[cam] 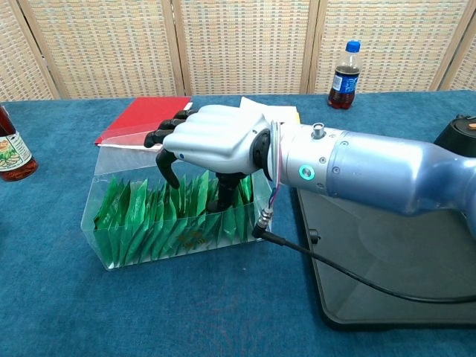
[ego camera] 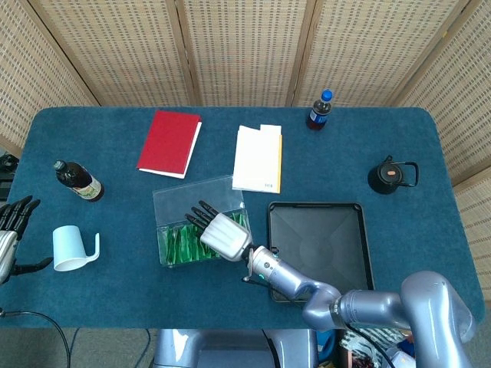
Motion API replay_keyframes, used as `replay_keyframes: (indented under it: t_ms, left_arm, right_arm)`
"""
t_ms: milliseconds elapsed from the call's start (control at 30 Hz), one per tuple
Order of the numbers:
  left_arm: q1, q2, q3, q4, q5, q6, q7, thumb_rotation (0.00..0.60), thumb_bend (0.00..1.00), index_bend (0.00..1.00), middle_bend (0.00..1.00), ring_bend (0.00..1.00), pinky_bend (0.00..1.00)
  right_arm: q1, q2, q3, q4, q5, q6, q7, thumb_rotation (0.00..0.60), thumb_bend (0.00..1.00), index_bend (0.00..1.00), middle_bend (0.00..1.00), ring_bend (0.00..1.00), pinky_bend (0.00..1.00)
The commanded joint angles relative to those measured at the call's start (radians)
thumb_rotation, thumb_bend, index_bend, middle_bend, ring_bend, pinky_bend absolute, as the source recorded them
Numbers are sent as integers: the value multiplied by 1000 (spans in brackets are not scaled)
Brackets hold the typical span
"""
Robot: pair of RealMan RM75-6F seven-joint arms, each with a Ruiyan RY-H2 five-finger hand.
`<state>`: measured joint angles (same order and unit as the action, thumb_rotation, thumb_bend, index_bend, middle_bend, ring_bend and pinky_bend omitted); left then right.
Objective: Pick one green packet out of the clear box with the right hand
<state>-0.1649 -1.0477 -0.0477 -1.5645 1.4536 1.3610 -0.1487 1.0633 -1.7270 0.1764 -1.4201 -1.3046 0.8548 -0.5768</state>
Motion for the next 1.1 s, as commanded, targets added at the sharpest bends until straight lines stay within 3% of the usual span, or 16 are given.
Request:
replay_keyframes:
  t_ms: [33,767,900,1100]
  left_arm:
    - [-1,0,0,0,0,-1,1,600,73,0,0,0,0]
    - [-3,-1,0,1,-3,-6,-2,600,73,0,0,0,0]
    - [-3,0,1,1,-2,-7,-2,600,73,0,0,0,0]
    - [-3,1,1,1,-2,-7,-4,600,73,0,0,0,0]
  right_arm:
    - [1,-12,5,5,5,2,10,600,384,454,162,0,0]
    - [8,-55,31,50,-7,42,30,600,443,482,182,0,0]
    - [7,-56,27,55,-12,44,25,600,446,544,182,0,0]
    - [6,-51,12,61,-26,42,12,600,456,555,181,0,0]
